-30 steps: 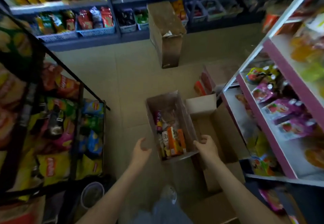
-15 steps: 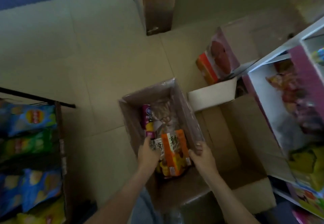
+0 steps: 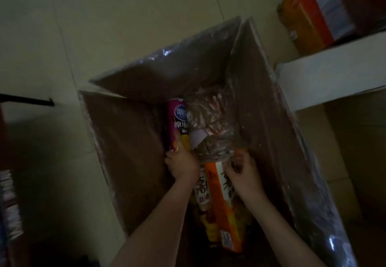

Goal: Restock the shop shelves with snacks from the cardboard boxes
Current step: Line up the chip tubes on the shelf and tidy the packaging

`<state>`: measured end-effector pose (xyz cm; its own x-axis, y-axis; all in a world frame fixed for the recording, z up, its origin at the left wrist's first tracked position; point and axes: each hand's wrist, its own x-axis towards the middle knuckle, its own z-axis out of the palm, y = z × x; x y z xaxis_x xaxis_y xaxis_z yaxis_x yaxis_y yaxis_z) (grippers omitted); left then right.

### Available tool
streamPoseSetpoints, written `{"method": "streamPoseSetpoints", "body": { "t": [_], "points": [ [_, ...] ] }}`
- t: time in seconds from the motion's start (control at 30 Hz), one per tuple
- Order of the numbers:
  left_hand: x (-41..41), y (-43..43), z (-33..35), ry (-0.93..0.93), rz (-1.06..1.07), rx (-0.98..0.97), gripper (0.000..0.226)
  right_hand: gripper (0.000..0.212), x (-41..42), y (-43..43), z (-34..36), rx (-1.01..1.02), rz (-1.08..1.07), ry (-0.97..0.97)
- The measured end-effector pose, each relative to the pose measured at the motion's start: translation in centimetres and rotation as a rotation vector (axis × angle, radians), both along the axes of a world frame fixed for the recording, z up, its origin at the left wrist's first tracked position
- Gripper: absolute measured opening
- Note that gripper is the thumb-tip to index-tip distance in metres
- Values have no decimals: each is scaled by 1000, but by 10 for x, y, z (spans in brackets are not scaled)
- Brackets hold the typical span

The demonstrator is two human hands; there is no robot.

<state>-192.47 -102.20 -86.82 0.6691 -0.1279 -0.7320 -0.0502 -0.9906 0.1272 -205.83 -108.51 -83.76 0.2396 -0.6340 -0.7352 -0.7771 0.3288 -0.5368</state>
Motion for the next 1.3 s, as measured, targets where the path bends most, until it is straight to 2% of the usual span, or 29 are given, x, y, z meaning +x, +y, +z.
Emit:
{"method": "streamPoseSetpoints", "body": {
  "t": [0.13, 0.27, 0.43, 0.53, 0.67, 0.73, 0.83, 0.97, 1.07, 1.17, 1.3],
  "points": [
    [4, -4, 6, 48, 14, -18, 83, 50, 1, 0, 1, 14, -29, -2],
    [10, -9, 55, 192, 144, -104, 84, 49, 3, -2, 40, 20, -68, -52],
    [9, -6, 155, 397, 422, -401, 102, 38, 17, -18, 134, 138, -142, -214],
    [0, 2, 220, 517, 452, -566, 105, 47, 23, -34, 199, 296, -214, -299],
    [-14, 0, 329, 591, 274, -729, 96, 74, 13, -52, 300, 398, -229, -451],
    [-23, -7, 381, 618, 143, -783, 93, 72, 3, -57, 351, 350, -261, -502],
    [-39, -20, 455, 649, -56, -865, 92, 71, -22, -62, 427, 219, -308, -546],
    [-68, -28, 547, 807, -293, -945, 90, 76, -75, -48, 526, 49, -416, -658],
    [-96, -34, 622, 905, -471, -1008, 75, 78, -122, -21, 604, -83, -539, -707],
    [-137, -40, 694, 959, -625, -1098, 69, 95, -174, 14, 677, -223, -626, -717],
    [-210, -30, 766, 999, -875, -1136, 70, 86, -241, 68, 757, -469, -758, -750]
  ]
}}
